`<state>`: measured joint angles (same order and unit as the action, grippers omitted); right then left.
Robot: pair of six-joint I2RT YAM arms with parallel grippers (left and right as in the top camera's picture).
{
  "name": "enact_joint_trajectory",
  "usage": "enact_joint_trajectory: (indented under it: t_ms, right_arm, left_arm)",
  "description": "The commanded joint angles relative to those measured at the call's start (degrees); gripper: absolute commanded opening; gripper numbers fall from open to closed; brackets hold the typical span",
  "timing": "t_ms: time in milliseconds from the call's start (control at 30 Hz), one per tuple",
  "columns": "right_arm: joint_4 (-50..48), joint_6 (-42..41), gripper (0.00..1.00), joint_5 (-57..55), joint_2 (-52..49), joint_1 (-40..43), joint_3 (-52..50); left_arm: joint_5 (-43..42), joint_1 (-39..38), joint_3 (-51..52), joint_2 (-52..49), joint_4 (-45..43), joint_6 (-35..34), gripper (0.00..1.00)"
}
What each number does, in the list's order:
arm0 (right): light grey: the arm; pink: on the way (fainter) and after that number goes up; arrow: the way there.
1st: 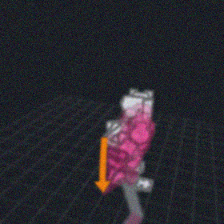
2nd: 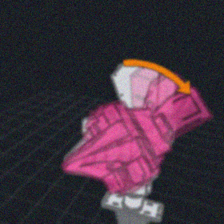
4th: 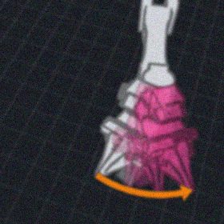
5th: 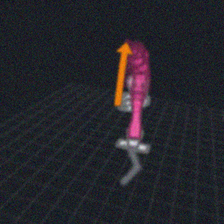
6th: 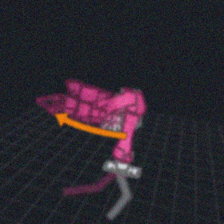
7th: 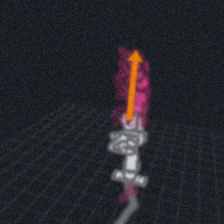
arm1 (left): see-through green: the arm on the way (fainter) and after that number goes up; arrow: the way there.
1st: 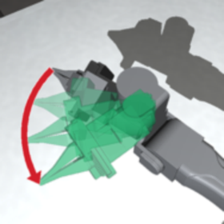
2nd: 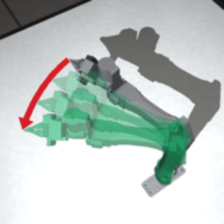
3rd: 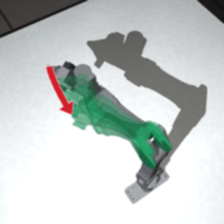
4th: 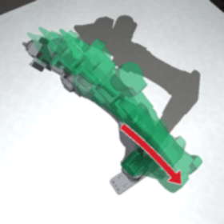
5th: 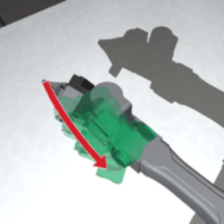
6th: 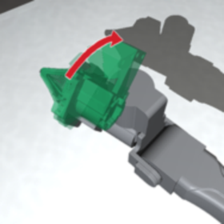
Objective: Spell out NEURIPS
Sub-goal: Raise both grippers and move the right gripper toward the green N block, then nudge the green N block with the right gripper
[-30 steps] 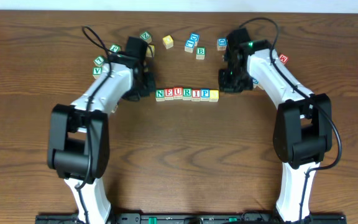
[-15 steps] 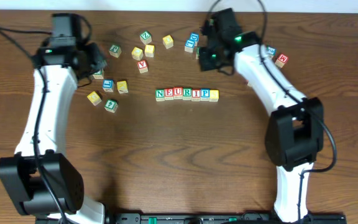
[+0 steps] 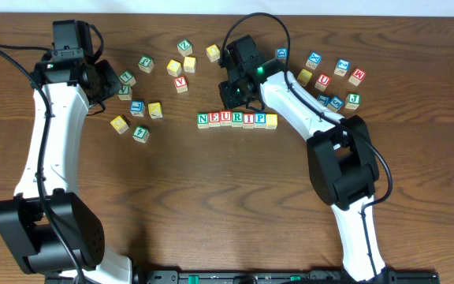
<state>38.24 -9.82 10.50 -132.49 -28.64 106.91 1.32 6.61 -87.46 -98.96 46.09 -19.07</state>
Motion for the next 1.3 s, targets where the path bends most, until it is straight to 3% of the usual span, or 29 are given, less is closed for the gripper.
enact_joint_trajectory:
  t_ms: [0, 1267]
  right_arm:
    - [-0.55, -0.87, 0.01, -0.48, -0.72, -1.16, -0.22]
    - [3.96, -4.74, 0.01, -2.91, -1.68, -3.32, -0.85]
  left_arm:
    - [2.4, 0.2, 0.02, -0.04, 0.15, -0.35, 0.08]
    - [2.38, 0.17, 0.02, -0.07, 0.15, -0.79, 0.08]
